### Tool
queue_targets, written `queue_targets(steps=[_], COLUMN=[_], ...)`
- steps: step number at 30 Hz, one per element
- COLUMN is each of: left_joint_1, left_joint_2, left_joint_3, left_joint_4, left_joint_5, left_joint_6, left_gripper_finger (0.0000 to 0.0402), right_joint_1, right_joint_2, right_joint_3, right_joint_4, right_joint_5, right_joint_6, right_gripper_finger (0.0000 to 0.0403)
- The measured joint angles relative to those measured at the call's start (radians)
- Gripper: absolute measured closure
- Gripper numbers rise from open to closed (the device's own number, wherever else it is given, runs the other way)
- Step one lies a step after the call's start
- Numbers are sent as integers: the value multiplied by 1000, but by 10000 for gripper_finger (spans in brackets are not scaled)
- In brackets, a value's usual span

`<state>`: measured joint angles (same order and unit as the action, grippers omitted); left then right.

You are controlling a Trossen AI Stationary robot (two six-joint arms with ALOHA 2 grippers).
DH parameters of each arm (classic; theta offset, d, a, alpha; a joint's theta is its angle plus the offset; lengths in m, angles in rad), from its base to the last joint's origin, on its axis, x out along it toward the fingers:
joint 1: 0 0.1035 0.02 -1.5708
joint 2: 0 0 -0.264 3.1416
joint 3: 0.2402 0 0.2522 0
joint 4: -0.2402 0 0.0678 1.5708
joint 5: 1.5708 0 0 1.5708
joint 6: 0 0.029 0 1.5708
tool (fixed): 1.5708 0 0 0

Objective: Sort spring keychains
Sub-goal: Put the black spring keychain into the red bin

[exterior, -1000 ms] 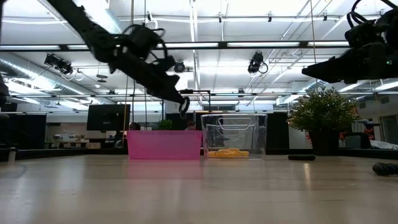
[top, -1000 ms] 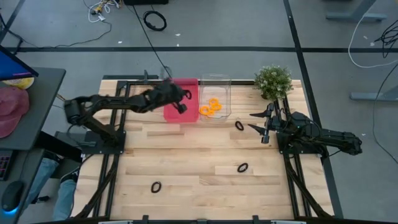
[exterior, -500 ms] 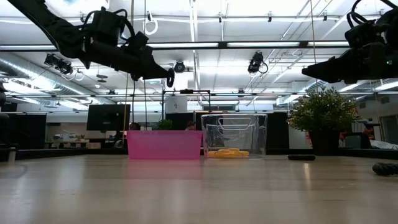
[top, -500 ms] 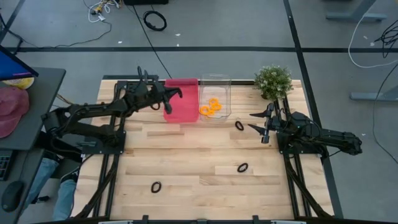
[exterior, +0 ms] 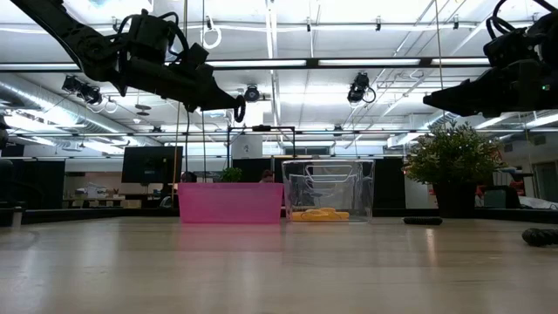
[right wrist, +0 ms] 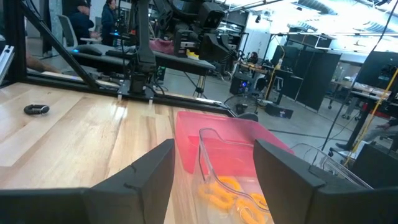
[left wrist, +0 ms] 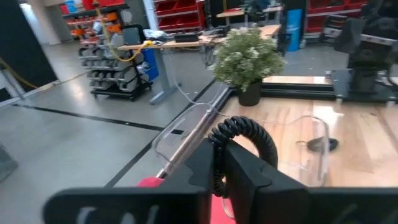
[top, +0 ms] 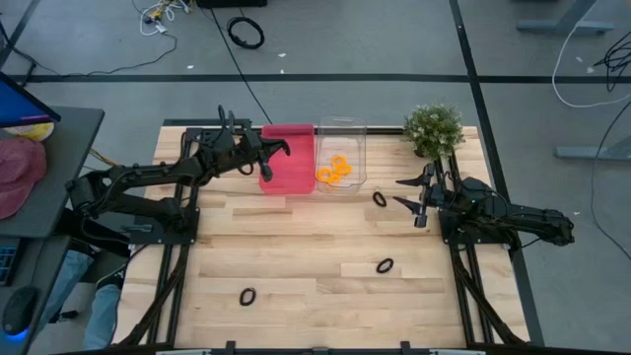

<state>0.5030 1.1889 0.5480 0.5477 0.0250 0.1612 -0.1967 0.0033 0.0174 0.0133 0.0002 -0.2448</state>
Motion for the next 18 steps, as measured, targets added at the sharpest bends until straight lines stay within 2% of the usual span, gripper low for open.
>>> queue_targets(steps=[3, 9, 12, 15, 18], left_joint_1=[0, 12, 18, 17, 17], left_joint_2=[0, 0, 0, 0, 0], left_joint_3=[0, 10, 10, 10, 10], left_joint_4=[0, -4, -7, -6, -6], left_joint_5=[21, 4, 1, -28, -48], left_joint_6=[-8, -47, -52, -53, -53], left_gripper_finger=[309, 156, 94, 52, 29], right_joint_1=[0, 0, 0, 0, 0], right_joint_2=[0, 0, 0, 0, 0], right_joint_3=[0, 0, 0, 0, 0], right_joint_4=[0, 0, 0, 0, 0], right_joint_5=[0, 0, 0, 0, 0], right_joint_6=[0, 0, 0, 0, 0], right_gripper_finger=[182, 182, 182, 182, 182])
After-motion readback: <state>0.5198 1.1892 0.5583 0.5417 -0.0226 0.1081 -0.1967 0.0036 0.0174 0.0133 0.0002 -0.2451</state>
